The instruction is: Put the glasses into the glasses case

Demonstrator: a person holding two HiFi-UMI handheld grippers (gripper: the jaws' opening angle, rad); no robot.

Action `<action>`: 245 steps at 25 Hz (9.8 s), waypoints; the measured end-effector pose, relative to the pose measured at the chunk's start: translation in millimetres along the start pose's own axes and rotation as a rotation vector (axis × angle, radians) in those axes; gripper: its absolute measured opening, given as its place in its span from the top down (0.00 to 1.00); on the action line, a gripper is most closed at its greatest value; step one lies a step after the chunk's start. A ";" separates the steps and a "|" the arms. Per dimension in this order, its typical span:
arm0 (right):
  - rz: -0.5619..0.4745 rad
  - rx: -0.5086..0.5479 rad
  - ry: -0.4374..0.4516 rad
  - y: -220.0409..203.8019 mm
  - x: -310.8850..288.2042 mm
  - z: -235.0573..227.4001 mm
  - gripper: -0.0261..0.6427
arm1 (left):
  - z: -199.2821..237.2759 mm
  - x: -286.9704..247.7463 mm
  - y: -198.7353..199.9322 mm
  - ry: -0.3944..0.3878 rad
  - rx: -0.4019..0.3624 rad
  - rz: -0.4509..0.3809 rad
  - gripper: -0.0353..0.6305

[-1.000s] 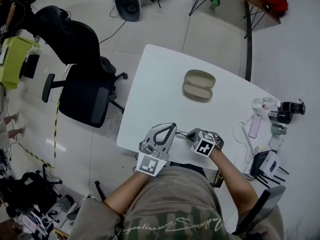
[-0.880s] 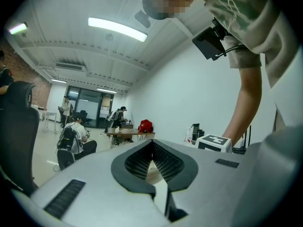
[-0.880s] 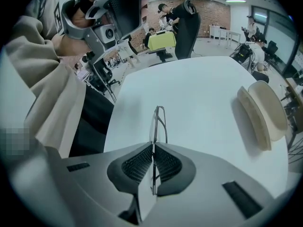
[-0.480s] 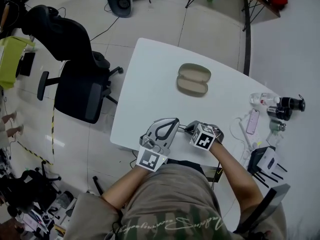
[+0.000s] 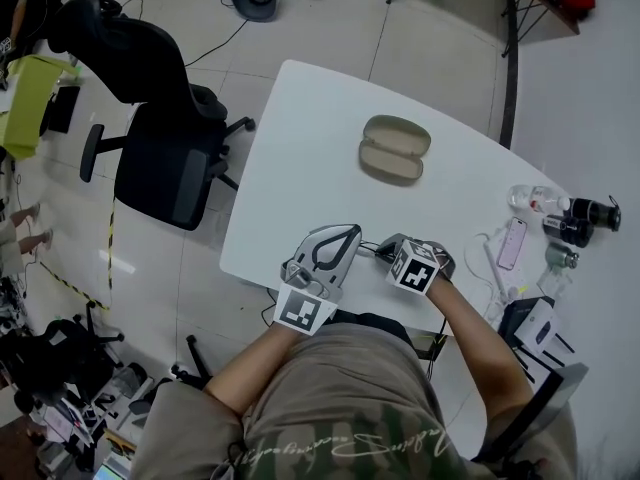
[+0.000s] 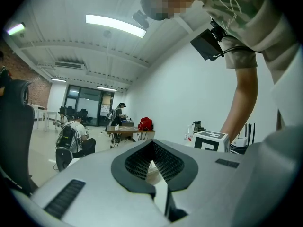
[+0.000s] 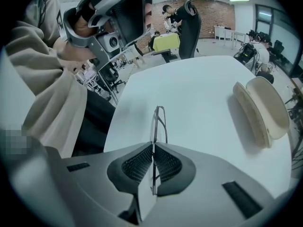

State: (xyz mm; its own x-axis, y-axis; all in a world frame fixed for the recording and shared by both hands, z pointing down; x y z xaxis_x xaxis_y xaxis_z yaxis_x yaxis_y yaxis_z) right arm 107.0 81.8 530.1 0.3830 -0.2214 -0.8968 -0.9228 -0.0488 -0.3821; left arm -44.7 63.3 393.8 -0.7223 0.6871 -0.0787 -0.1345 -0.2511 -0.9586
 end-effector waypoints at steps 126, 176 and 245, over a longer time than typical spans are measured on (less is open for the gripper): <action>0.001 0.049 -0.042 -1.3 20.7 -77.1 0.92 | 1.3 27.0 8.0 0.133 0.053 0.012 0.94; 0.051 0.153 0.005 7.7 23.1 -104.6 0.92 | 18.7 27.6 -1.9 0.181 0.080 0.032 0.94; -0.072 0.160 -0.011 6.1 74.2 -135.5 0.92 | 46.5 -98.5 -19.8 0.155 0.052 -0.042 0.94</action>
State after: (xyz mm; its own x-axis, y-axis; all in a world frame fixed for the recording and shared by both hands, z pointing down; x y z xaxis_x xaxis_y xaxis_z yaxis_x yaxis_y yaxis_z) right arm 124.2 -66.9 491.5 0.4490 -0.2123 -0.8679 -0.8751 0.0915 -0.4751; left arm -2.4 -31.1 433.3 -0.6028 0.7935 -0.0842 -0.2002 -0.2525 -0.9467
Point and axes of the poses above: the fingertips, and each gripper's own axes: x backward along the fingers, z to its left, y out of its top, the point moved 8 cm from there along x, backward along the fingers, and after that the axes turned 15 degrees about x, right-handed, at the moved point
